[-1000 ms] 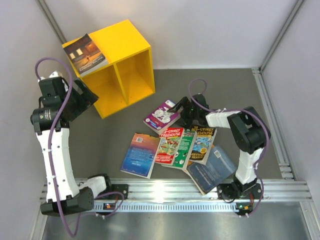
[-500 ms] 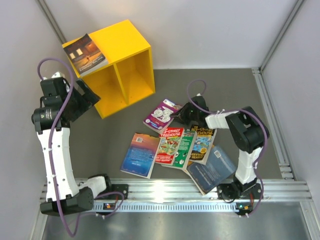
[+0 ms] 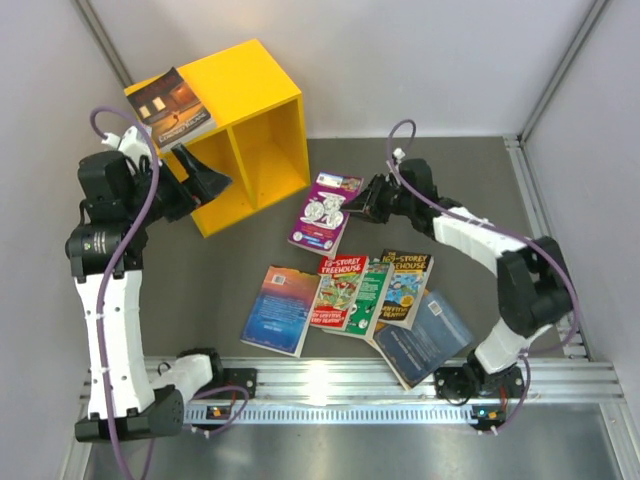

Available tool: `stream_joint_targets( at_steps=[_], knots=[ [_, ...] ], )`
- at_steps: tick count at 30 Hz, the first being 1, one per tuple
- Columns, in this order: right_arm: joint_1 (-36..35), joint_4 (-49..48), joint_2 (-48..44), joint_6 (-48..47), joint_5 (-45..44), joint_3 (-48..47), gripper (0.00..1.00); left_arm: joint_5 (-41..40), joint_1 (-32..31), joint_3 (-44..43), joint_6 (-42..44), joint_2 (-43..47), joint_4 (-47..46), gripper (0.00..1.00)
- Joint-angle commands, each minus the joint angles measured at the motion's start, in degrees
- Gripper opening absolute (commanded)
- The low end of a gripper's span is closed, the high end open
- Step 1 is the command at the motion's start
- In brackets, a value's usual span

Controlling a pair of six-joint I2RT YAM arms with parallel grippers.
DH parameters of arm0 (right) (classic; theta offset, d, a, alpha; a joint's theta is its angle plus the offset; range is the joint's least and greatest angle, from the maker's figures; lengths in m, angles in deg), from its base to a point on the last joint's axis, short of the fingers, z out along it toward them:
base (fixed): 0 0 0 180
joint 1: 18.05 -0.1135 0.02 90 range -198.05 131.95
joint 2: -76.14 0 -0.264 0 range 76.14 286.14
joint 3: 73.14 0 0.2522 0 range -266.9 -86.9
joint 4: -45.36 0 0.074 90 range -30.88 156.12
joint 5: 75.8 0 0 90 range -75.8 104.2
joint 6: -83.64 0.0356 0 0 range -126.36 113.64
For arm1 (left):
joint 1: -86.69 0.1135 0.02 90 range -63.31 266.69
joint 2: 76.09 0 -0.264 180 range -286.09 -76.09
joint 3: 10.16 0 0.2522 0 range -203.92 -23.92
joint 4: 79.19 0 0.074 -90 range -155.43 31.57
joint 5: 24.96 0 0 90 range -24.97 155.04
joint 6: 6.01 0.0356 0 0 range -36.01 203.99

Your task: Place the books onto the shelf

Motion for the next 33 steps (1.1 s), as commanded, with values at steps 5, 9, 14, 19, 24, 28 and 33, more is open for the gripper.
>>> stream_joint_targets(
  at_steps=[5, 9, 14, 19, 24, 28, 33],
  knots=[
    [0.0, -3.1, -18.3, -2.2, 19.6, -2.2, 0.00, 6.7, -12.2, 2.8, -4.3, -2.6, -15.3, 0.98],
    [0.2, -10.8, -25.5, 3.8, 24.6, 1.0, 0.00, 5.1, -18.3, 2.9, -5.6, -5.7, -19.3, 0.99],
    [0.5, -20.5, -29.0, 14.2, 24.5, 4.6, 0.00, 4.8, -24.7, 3.8, -6.7, -8.4, -22.7, 0.98],
    [0.7, -29.4, -28.6, 21.7, 23.7, 6.6, 0.00, 7.1, -30.4, 6.1, -8.8, -8.8, -29.4, 0.84],
    [0.7, -28.2, -27.1, 20.6, 24.0, 4.8, 0.00, 8.5, -33.9, 7.4, -10.1, -8.5, -31.5, 0.50],
    [0.7, -28.5, -26.1, 21.0, 23.9, 4.4, 0.00, 2.9, -34.1, 5.6, -8.6, -7.8, -27.2, 0.00],
    [1.1, -22.7, -26.1, 18.9, 24.4, 2.6, 0.10, -5.7, -33.9, -8.5, -2.8, -12.8, -12.8, 0.00]
  ],
)
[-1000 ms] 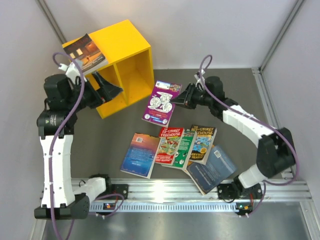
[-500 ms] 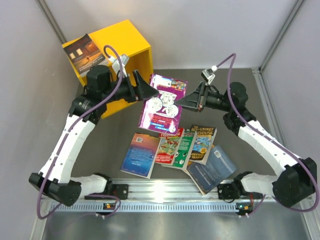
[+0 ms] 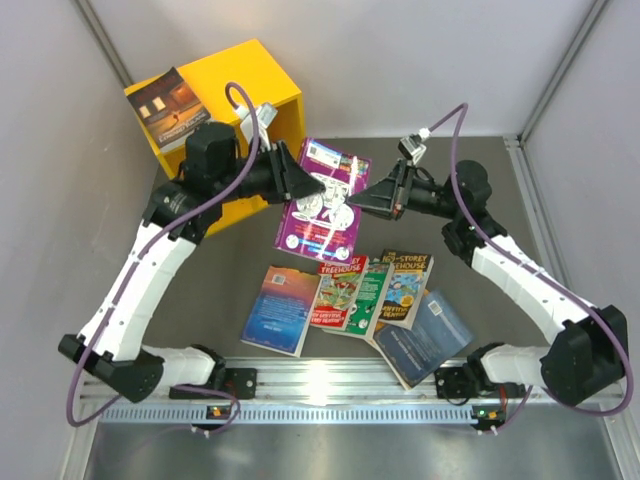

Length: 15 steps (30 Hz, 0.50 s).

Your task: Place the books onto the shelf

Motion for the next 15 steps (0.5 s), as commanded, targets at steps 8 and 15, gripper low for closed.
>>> stream_joint_targets(
  at_steps=[8, 15],
  knots=[
    [2.9, 10.8, -4.4, -7.4, -1.0, -4.4, 0.78, -6.3, 16.6, -42.0, 4.5, -14.1, 12.6, 0.00],
    [3.1, 13.3, -8.2, -8.1, -0.9, 0.5, 0.80, 12.7, 40.5, -38.8, -17.6, -17.8, -14.8, 0.00]
  ],
)
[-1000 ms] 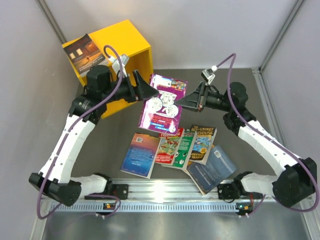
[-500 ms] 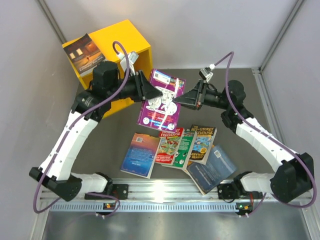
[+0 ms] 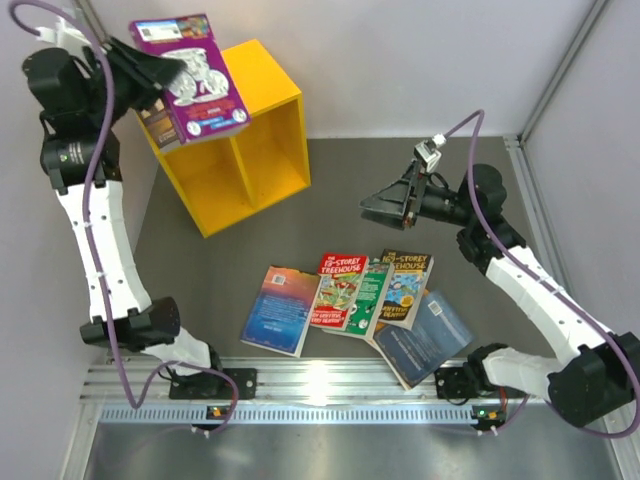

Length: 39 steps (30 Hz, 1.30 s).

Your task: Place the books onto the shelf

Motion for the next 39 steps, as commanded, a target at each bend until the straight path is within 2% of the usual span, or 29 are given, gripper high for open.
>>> stream_joint_targets(
  at_steps=[1, 3, 5, 9, 16, 23, 31, 39],
  knots=[
    [0.4, 2.0, -3.0, -2.0, 0.2, 1.6, 0.80, 11.5, 5.2, -0.6, -14.8, -1.9, -22.0, 0.00],
    [0.4, 2.8, -4.4, -2.5, 0.0, 3.3, 0.80, 12.5, 9.5, -1.0, -22.9, -4.8, -31.0, 0.00],
    [0.4, 2.9, -4.6, -2.6, 0.0, 3.7, 0.80, 12.7, 11.0, -1.0, -25.8, -6.5, -34.1, 0.00],
    [0.4, 3.4, -4.5, -3.2, 0.0, 4.0, 0.80, 12.2, 12.5, -2.8, -26.6, -9.7, -33.3, 0.00],
    [0.4, 3.6, -2.9, -3.7, 0.0, 3.4, 0.80, 11.8, 13.7, -0.2, -22.6, -12.0, -27.7, 0.00],
    [0.5, 3.8, -1.8, -4.1, -0.1, 3.6, 0.80, 10.8, 14.3, 3.7, -13.0, -11.4, -18.9, 0.00],
    [-0.1, 3.7, -0.4, -4.1, -0.2, 3.7, 0.80, 4.5, 14.3, 4.1, -4.0, -11.0, -9.3, 0.00],
    [-0.6, 3.7, 0.6, -4.0, -0.2, 3.7, 0.80, 2.7, 14.7, 3.9, -4.8, -12.9, -8.3, 0.00]
  ],
)
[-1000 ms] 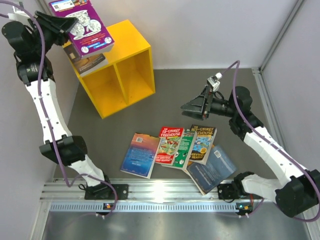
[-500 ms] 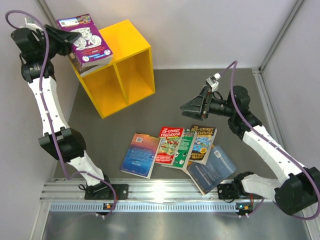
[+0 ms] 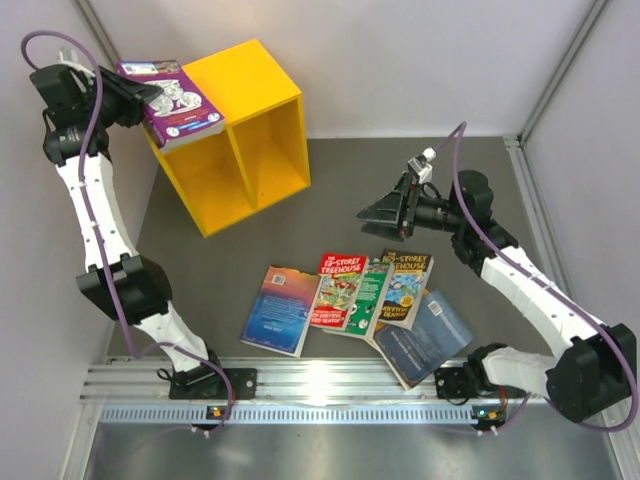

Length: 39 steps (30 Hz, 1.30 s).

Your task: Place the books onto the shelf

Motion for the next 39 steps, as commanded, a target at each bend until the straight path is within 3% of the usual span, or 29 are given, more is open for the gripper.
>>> stream_joint_targets(
  at_steps=[1, 7, 12, 21, 24, 31, 35, 37, 39],
  knots=[
    [-0.4, -1.5, 0.0, -1.1, -0.1, -0.6, 0.80, -1.6, 1.2, -0.1, -0.4, 0.8, -4.3, 0.00],
    [-0.4, -1.4, 0.0, -0.8, -0.2, 0.2, 0.80, -0.3, 2.7, 0.2, -6.6, -0.1, -10.7, 0.00],
    [-0.4, -1.4, 0.2, -0.9, -0.2, 0.1, 0.80, 0.3, 2.9, -0.9, -7.0, -1.7, -10.5, 0.00],
    [-0.4, -1.4, 1.1, -0.9, -0.4, 0.4, 0.80, 3.6, 2.9, -1.0, -0.7, -3.8, -5.1, 0.00],
    [-0.4, -1.4, 1.8, -0.7, -0.4, 0.4, 0.80, 3.4, 2.9, -2.6, 1.8, -4.3, -2.5, 0.07],
    [-0.5, -1.4, 2.5, -0.6, -0.2, 0.1, 0.80, -1.8, 3.0, -11.0, 8.0, -6.9, 6.5, 0.54],
    [-0.6, -1.4, 2.8, -0.6, -0.1, 0.0, 0.80, -5.6, 3.0, -12.4, 10.2, -6.8, 8.3, 0.93],
    [-0.7, -1.4, 2.9, -0.6, -0.1, 0.0, 0.80, -6.9, 3.0, -12.4, 10.6, -6.8, 8.7, 0.99],
    [-0.7, -1.4, 3.0, -0.6, 0.0, 0.1, 0.80, -7.8, 3.0, -12.7, 11.2, -6.7, 9.1, 0.99]
  ],
)
